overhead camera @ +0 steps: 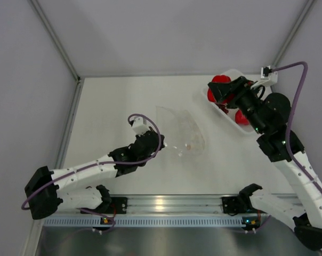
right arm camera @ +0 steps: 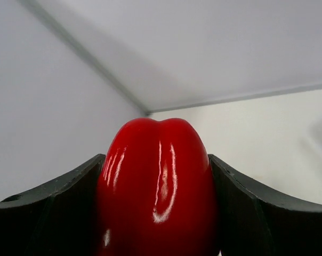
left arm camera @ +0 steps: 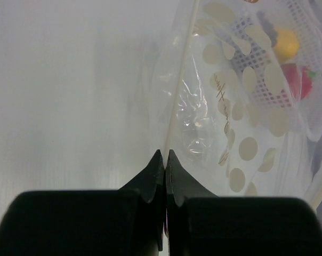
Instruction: Open the zip-top bag and remove the fake food
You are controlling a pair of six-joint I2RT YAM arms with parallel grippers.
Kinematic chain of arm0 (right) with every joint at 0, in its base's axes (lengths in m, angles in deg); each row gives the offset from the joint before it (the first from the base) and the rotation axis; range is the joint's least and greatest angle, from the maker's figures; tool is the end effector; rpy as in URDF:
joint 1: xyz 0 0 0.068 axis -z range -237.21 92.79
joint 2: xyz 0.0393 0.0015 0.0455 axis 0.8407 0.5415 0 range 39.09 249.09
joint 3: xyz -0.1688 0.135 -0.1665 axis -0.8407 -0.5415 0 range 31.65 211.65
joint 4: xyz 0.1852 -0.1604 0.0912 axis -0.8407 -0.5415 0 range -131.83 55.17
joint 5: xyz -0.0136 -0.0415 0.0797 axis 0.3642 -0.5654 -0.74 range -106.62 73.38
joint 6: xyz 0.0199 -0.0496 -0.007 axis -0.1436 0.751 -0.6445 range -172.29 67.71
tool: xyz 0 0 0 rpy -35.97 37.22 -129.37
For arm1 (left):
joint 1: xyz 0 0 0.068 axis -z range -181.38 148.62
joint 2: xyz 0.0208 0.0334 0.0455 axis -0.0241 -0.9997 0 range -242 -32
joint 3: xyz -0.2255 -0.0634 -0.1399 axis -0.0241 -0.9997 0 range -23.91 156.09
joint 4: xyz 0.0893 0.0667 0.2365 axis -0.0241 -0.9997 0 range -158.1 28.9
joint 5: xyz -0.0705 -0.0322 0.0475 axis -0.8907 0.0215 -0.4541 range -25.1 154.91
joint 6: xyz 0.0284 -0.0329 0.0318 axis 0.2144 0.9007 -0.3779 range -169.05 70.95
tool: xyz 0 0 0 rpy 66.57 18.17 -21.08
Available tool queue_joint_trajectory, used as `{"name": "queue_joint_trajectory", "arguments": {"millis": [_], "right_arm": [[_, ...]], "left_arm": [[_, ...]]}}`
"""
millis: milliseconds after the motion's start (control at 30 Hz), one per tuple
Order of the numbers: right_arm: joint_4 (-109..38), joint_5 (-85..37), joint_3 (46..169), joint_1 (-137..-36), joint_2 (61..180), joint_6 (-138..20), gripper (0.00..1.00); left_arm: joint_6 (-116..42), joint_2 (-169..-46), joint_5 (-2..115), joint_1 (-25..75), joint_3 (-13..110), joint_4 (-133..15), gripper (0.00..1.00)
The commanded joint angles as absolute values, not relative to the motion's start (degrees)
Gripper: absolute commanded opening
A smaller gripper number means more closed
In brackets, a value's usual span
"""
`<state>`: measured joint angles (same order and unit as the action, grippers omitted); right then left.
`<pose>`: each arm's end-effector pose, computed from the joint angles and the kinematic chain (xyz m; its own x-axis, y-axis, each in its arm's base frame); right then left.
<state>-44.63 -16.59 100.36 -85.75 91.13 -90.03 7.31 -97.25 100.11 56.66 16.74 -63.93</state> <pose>0.1615 0.0878 0.4625 -0.2092 0.5831 -0.7850 -0.4417 0.6599 0.6078 0.1490 -0.2001 0.2584 -0.4868 -0.5050 -0.7127 0.0310 0.8055 -0.5918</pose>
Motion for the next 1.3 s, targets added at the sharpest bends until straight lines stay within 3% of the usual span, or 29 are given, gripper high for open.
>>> {"name": "queue_joint_trajectory", "arguments": {"millis": [0,167,400,767,867,900,1033,1267], "right_arm": [[-60.2,3.9,102.4,-81.5,93.4,-75.2,0.36],[-62.3,6.1,104.6,-72.2,98.8,-72.3,0.37],[-58.6,3.3,111.8,-61.9,117.0,-71.2,0.42],[-58.0,1.1,132.8,-57.9,146.4,-66.4,0.5],[-58.5,0.3,135.7,-57.9,149.5,-65.3,0.61],[-58.6,-0.5,136.2,-57.9,150.2,-65.2,0.75],[-60.8,-2.1,138.0,-58.0,151.6,-67.0,0.99],[-62.8,-3.3,135.6,-58.4,145.2,-69.1,0.99]], "left_arm": [[5.5,-95.6,99.9,56.4,18.0,-63.9,0.0],[4.2,-94.4,99.3,56.4,18.5,-65.1,0.0],[1.6,-94.0,96.4,56.3,20.0,-66.2,0.0],[-3.8,-94.7,92.1,55.3,25.0,-68.0,0.0],[-5.1,-94.8,91.2,54.4,25.7,-68.6,0.0],[-5.4,-94.9,91.0,53.7,26.4,-69.3,0.0],[-6.2,-95.1,88.2,51.1,27.0,-70.2,0.0],[-7.7,-94.1,84.3,43.2,27.9,-71.6,0.0]]}}
